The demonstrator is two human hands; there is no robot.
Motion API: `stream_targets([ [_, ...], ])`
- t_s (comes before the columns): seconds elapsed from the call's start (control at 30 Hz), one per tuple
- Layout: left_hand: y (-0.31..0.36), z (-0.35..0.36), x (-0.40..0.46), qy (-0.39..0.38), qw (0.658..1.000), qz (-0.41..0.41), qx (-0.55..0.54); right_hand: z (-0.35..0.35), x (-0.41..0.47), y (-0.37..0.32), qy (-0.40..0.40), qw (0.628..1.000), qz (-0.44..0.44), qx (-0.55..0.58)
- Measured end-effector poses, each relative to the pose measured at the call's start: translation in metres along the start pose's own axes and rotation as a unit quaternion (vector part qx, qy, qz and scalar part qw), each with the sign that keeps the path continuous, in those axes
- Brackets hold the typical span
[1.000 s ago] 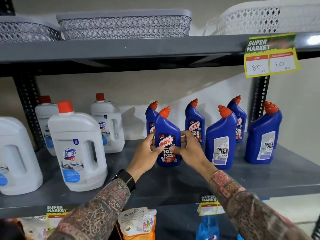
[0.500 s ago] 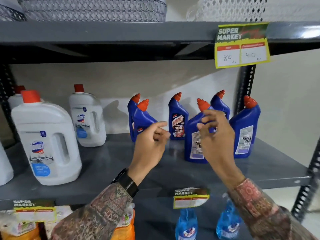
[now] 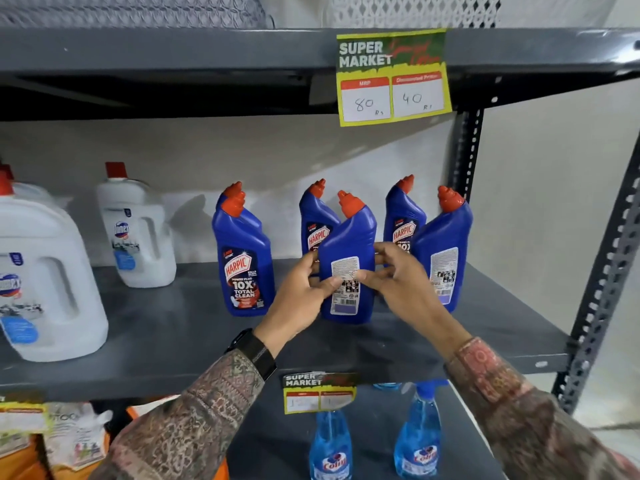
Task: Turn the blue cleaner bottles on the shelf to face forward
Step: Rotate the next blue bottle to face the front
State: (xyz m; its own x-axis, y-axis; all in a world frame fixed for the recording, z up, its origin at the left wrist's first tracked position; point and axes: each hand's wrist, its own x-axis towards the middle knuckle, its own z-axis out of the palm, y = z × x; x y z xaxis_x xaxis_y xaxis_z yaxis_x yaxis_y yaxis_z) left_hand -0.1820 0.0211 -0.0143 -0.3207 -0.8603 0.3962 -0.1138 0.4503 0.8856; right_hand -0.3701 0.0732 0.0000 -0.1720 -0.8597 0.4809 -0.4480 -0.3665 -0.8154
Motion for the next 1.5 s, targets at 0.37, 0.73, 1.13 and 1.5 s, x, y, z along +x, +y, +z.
stream_targets([
  [0.37,0.022,0.002,-0.013,0.094,0.987,0.105,0.081,0.011,0.011,-0.031,0.135,0.991,-0.017,0.005],
  [0.73,0.023,-0.015,-0.012,-0.049,0.995,0.030,-0.083,0.004,0.008,-0.032,-0.037,0.974,0.023,0.220],
  [1.13,0.049,-0.028,-0.006,-0.095,0.995,0.023,0.033,0.019,0.011,-0.014,-0.029,0.971,0.025,0.237],
  [1.5,0.021,-0.019,0.011,0.030,0.998,0.055,0.010,0.018,0.023,-0.002,0.011,0.997,0.043,0.057],
])
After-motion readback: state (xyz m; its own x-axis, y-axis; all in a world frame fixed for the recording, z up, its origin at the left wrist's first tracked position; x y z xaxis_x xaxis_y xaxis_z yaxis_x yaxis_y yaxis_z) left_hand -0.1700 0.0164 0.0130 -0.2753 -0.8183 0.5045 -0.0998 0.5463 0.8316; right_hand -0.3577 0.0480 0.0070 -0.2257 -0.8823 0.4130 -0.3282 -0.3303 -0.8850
